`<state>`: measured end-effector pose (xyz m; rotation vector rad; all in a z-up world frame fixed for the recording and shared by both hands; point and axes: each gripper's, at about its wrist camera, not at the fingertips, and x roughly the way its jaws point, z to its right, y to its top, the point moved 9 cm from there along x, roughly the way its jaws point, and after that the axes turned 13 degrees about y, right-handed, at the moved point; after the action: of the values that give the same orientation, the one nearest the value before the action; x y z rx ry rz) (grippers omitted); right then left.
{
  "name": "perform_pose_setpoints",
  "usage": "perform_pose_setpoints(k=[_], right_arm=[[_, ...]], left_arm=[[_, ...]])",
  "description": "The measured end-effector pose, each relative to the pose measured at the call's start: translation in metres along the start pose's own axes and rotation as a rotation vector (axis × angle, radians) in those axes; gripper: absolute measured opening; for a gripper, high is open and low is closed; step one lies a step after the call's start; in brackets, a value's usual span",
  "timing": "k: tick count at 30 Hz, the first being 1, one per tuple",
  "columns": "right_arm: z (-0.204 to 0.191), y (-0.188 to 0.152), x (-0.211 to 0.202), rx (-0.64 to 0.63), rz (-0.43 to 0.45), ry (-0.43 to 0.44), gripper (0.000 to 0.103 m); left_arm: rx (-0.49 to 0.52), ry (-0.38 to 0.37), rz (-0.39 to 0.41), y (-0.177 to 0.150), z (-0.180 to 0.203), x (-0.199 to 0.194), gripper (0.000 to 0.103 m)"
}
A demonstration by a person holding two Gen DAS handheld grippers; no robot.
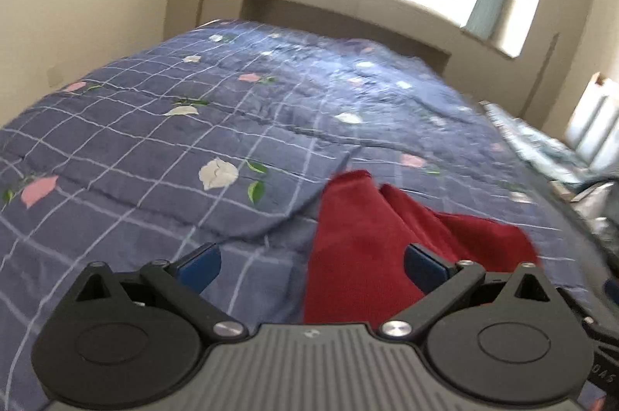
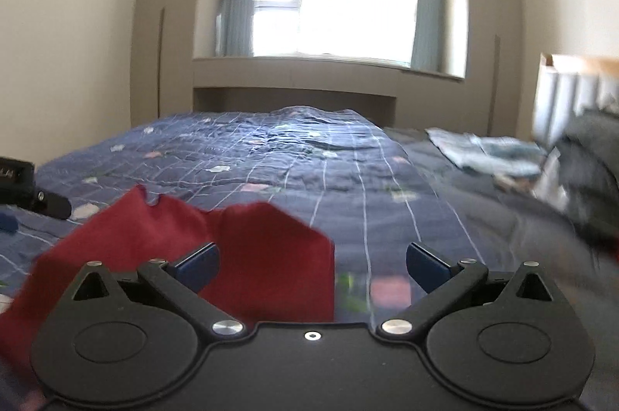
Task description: Fold small clothes
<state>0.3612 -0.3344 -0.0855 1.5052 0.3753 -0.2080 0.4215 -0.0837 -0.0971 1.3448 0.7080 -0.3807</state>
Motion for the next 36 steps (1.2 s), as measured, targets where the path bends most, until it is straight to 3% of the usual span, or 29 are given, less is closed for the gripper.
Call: perform_pose_setpoints(k=[4,7,10,14,36], right_arm=[[0.008,0.001,0.047,-0.057,-0.054,0.057,0.102],[0.021,-0.009,0.067,-0.064,-0.101,0.003,0.102],[0.044,-0.03,0.077,0.067,-0.149,-0.034,0.102],[0.059,-0.039,0.081,0.186,-0.165,0.0,0.102],[0.056,-0.04,0.083,0.168,-0.163,-0.008,0.102]], left_arm=[[0.039,0.066,-0.025,0.001,0.011,0.038,0.103],[0.059,0.106,-0.055,-0.009,0.011,0.059,0.103],[0.04,0.109,-0.063,-0.02,0.007,0.071,0.103],[0.009,0.092,-0.063,-0.025,0.003,0.077,0.103],[0.01,0.101,-0.039,-0.025,0.005,0.078,0.103]])
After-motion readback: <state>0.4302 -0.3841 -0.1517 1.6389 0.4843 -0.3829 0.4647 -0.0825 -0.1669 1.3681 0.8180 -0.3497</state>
